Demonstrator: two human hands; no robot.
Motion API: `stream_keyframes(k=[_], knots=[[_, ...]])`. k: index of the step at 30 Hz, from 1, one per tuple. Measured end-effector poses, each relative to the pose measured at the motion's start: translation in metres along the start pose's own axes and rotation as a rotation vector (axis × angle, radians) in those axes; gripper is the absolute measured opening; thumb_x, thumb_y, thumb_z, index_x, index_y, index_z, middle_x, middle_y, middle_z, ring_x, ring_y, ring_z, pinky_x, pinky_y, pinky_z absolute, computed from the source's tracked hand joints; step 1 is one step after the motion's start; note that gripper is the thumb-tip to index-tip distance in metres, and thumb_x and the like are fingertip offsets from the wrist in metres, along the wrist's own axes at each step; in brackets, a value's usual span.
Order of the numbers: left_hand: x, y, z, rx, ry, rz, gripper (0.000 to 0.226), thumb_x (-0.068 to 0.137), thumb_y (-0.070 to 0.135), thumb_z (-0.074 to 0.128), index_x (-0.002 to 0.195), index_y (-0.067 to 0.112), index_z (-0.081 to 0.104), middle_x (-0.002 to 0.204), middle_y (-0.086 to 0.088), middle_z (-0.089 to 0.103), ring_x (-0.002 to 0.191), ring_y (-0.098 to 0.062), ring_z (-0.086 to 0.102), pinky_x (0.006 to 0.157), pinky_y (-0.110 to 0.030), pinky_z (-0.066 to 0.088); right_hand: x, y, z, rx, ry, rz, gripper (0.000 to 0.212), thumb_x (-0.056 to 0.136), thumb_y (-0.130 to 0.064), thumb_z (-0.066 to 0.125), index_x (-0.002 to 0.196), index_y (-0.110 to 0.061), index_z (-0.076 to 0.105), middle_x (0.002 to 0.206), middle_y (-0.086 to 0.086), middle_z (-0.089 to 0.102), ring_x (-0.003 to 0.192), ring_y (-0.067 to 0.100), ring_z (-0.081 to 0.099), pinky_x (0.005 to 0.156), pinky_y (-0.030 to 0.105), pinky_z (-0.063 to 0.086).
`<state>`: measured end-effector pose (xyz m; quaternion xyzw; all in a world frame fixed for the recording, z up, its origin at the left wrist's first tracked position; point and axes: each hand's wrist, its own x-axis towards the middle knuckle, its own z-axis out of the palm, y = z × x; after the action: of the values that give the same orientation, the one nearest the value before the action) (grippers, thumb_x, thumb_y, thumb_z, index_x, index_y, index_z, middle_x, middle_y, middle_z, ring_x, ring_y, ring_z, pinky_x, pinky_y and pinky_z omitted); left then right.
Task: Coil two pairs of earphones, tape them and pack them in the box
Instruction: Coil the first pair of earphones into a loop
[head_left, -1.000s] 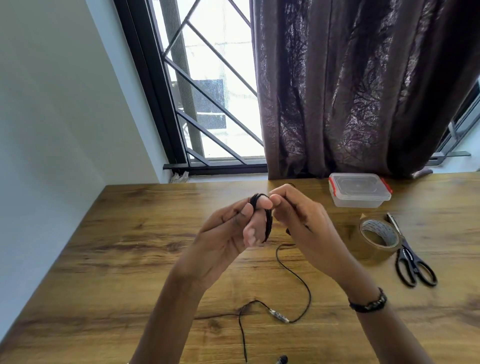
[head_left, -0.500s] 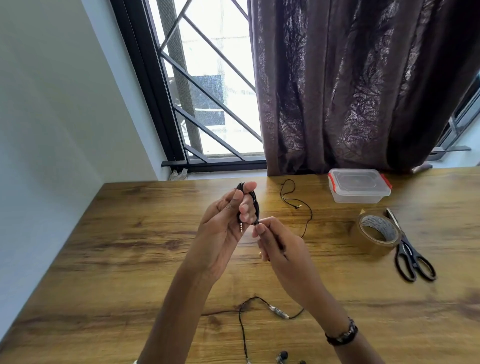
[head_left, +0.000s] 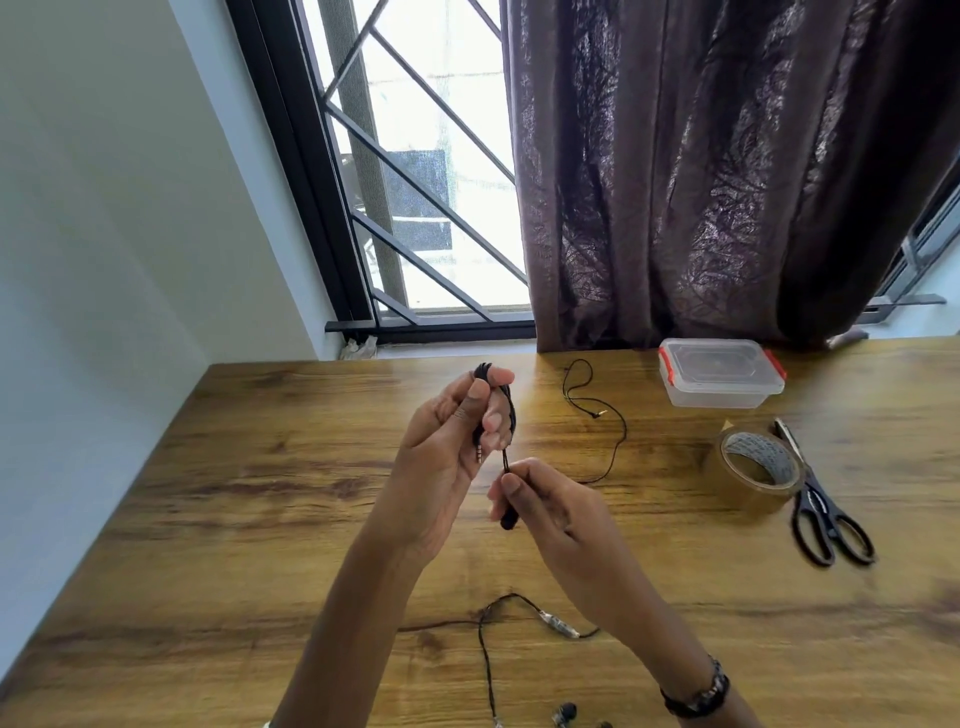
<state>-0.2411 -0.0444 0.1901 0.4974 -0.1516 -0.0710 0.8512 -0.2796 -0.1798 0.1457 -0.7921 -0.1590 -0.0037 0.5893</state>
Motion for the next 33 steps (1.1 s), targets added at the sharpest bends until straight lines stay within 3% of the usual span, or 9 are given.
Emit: stream_keyframes(k=[4, 10, 15, 23, 28, 33], knots=[[-0.001, -0.003, 0.004, 0.244, 0.041, 0.066, 0.028, 0.102, 0.009, 0.032, 0.115, 0.004, 0.056, 0.072, 0.003, 0.06, 0.071, -0.009, 0.056, 0.072, -0.019, 0.048, -0.002, -0.007, -0.004, -0.312, 0.074, -0.134, 0.02, 0.101, -0.028, 0.044, 0.098, -0.024, 0.064, 0.086, -0.015, 0.062, 0.077, 0.01, 0.062, 0.069, 0.031, 0.054], [-0.003, -0.005, 0.009, 0.383, 0.05, 0.074, 0.026, 0.101, 0.004, 0.034, 0.113, 0.0, 0.057, 0.088, -0.005, 0.069, 0.086, -0.016, 0.066, 0.08, -0.022, 0.052, -0.002, -0.024, -0.012, -0.694, 0.17, -0.334, 0.033, 0.098, -0.028, 0.041, 0.118, -0.014, 0.063, 0.102, -0.004, 0.063, 0.076, 0.011, 0.064, 0.06, 0.026, 0.057], [-0.006, -0.002, 0.005, 0.38, 0.017, -0.025, 0.024, 0.1, 0.007, 0.038, 0.101, 0.003, 0.062, 0.085, -0.004, 0.068, 0.083, -0.016, 0.064, 0.076, -0.024, 0.052, 0.002, -0.034, -0.025, -0.725, 0.108, -0.488, 0.026, 0.098, -0.024, 0.045, 0.107, -0.012, 0.066, 0.104, 0.0, 0.064, 0.09, 0.013, 0.064, 0.068, 0.028, 0.059], [-0.011, 0.013, 0.005, 0.363, -0.043, -0.173, 0.025, 0.091, 0.018, 0.048, 0.094, 0.003, 0.068, 0.078, -0.003, 0.066, 0.08, -0.012, 0.061, 0.076, -0.02, 0.053, 0.015, -0.046, -0.049, -0.772, -0.057, -0.601, 0.023, 0.093, -0.027, 0.048, 0.107, -0.016, 0.063, 0.103, -0.003, 0.065, 0.092, 0.014, 0.062, 0.067, 0.032, 0.059], [-0.015, 0.027, 0.007, 0.43, -0.049, -0.167, 0.027, 0.086, 0.019, 0.053, 0.098, 0.002, 0.071, 0.093, -0.015, 0.072, 0.09, -0.021, 0.067, 0.08, -0.023, 0.055, 0.015, -0.051, -0.057, -0.791, -0.108, -0.624, 0.023, 0.092, -0.028, 0.049, 0.107, -0.019, 0.063, 0.102, -0.004, 0.067, 0.089, 0.014, 0.064, 0.07, 0.032, 0.059], [-0.017, 0.036, 0.01, 0.361, -0.009, -0.14, 0.026, 0.089, 0.01, 0.051, 0.102, -0.005, 0.067, 0.111, -0.011, 0.071, 0.108, -0.02, 0.066, 0.091, -0.028, 0.053, 0.005, -0.051, -0.052, -0.765, -0.104, -0.608, 0.019, 0.094, -0.027, 0.05, 0.108, -0.021, 0.062, 0.104, -0.008, 0.066, 0.093, 0.01, 0.062, 0.071, 0.03, 0.058]])
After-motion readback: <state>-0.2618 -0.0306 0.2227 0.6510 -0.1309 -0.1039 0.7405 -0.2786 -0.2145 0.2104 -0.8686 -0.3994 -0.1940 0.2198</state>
